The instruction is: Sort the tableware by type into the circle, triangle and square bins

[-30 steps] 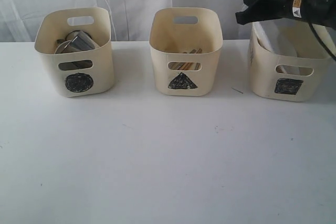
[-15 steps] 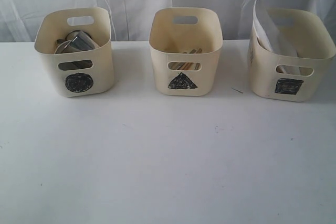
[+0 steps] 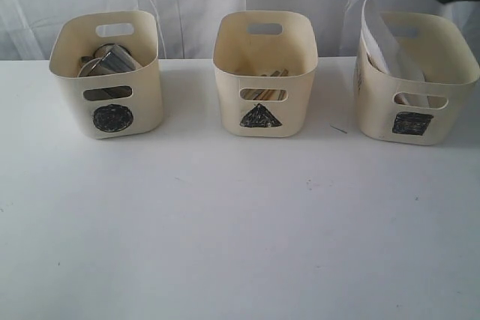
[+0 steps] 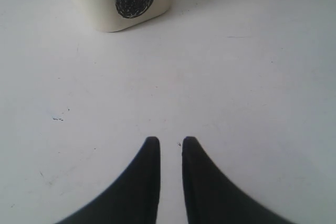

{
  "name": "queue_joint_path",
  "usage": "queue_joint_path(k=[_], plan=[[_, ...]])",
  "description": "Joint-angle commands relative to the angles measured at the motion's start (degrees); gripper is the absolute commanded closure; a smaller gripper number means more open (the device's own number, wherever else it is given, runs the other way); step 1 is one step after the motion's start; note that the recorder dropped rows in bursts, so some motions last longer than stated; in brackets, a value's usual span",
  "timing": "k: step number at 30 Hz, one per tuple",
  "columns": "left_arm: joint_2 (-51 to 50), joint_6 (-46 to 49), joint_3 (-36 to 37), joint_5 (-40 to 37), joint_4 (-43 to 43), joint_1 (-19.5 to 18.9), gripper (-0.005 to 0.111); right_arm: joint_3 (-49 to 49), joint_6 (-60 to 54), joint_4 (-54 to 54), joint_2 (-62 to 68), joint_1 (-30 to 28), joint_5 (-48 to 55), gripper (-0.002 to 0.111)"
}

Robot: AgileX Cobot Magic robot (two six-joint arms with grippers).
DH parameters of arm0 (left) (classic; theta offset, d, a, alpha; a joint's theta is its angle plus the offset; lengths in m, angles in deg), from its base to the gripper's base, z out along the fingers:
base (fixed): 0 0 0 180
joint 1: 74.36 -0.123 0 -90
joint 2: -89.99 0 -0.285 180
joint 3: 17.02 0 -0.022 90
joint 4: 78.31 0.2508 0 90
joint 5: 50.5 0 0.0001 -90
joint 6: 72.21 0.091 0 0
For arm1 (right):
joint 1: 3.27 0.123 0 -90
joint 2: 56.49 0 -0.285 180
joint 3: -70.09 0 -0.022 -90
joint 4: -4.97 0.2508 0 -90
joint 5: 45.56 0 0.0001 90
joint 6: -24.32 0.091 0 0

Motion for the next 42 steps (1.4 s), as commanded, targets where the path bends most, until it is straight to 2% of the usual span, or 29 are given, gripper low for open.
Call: queue_joint_path(k=[1,8,15,23,25,27,30,32,35,37,42], plan=[[0.3,0.0,0.2,0.2,0.0,-0.2,0.085,-9.5,2.2,0.5,-11.0,0.0,1.5,0.108],[0.3,0.0,0.2,0.2,0.0,-0.2,0.085,-19.5,6.5,0.5,-25.3,0.0,7.4,0.108],[0.3,0.0,0.2,0.2,0.0,-0.2,0.085,-21.9,11.2,0.5,-34.8,0.0,12.7,0.108],[0.3,0.0,0.2,0.2,0.0,-0.2,0.085,-21.9,11.2,-0.1,-38.5,0.0,12.7,0.108],[0.3,0.0,0.2,0.2,0.0,-0.2,0.085,-22.6,10.9,-5.7,-38.5,0.0,12.1,0.108],[0.3,0.0,0.2,0.2,0.0,-0.2,0.085,-24.5,10.9,-9.8,-38.5,0.0,9.8,0.108],[0.3,0.0,0.2,0.2,0.0,-0.2,0.085,-31.6,11.1,-9.2,-38.9,0.0,5.9,0.108],[0.3,0.0,0.2,0.2,0.0,-0.2,0.085,-37.0,5.6,-3.0,-41.1,0.5,3.9,0.108],[0.3,0.0,0.2,0.2,0.0,-0.2,0.085,-43.0,-14.8,13.9,-49.9,3.2,4.9,0.108],[0.3,0.0,0.2,0.2,0.0,-0.2,0.085,-43.0,-20.8,19.7,-54.0,3.4,7.0,0.108],[0.3,0.0,0.2,0.2,0.0,-0.2,0.085,-43.0,-39.4,38.3,-54.6,3.4,13.4,0.108]])
